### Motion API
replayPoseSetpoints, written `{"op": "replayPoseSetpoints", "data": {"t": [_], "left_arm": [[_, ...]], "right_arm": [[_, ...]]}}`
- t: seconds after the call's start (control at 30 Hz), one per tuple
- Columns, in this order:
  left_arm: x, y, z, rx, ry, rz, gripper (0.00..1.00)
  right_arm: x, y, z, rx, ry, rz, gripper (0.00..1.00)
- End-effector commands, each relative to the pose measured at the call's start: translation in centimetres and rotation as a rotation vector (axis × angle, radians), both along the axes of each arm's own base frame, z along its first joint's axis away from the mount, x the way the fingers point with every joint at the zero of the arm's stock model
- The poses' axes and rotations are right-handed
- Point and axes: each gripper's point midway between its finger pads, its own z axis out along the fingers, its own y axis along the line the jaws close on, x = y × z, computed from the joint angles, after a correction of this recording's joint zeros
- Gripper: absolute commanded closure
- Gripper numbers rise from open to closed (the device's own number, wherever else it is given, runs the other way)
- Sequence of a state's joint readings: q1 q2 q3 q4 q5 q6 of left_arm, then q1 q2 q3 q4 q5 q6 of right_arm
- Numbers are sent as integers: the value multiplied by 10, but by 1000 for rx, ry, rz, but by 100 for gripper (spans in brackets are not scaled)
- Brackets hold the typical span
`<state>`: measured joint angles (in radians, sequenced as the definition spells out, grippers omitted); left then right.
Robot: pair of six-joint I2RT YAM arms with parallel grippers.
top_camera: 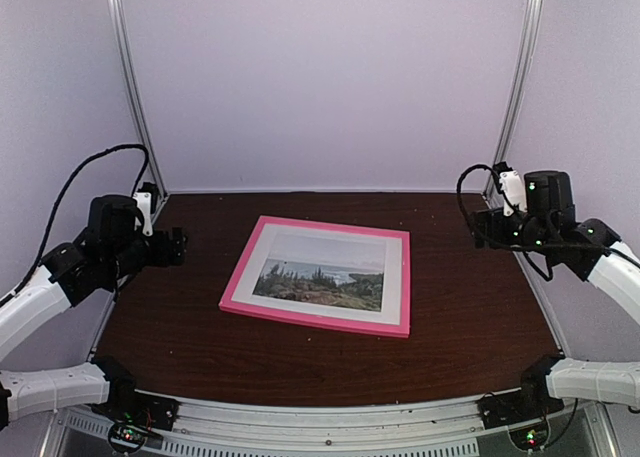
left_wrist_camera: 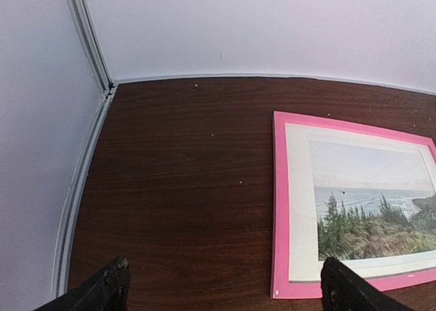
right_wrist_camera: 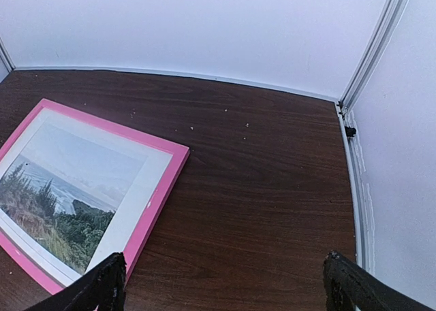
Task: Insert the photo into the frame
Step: Reset both arms
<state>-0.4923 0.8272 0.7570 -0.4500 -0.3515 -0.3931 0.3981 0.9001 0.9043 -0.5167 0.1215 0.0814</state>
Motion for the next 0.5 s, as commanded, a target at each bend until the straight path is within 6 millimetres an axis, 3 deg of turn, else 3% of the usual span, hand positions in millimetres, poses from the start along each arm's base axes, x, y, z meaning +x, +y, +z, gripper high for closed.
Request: {"op": "replayPoseSetpoints", "data": {"t": [0.0, 0.47], "left_arm": [[4, -3, 11, -28, -56, -13, 2], [5, -5, 7, -29, -35, -16, 2]], "right_arm": [[3, 1, 4, 6, -25, -2, 0], [1, -2, 1, 17, -36, -20, 0]]}}
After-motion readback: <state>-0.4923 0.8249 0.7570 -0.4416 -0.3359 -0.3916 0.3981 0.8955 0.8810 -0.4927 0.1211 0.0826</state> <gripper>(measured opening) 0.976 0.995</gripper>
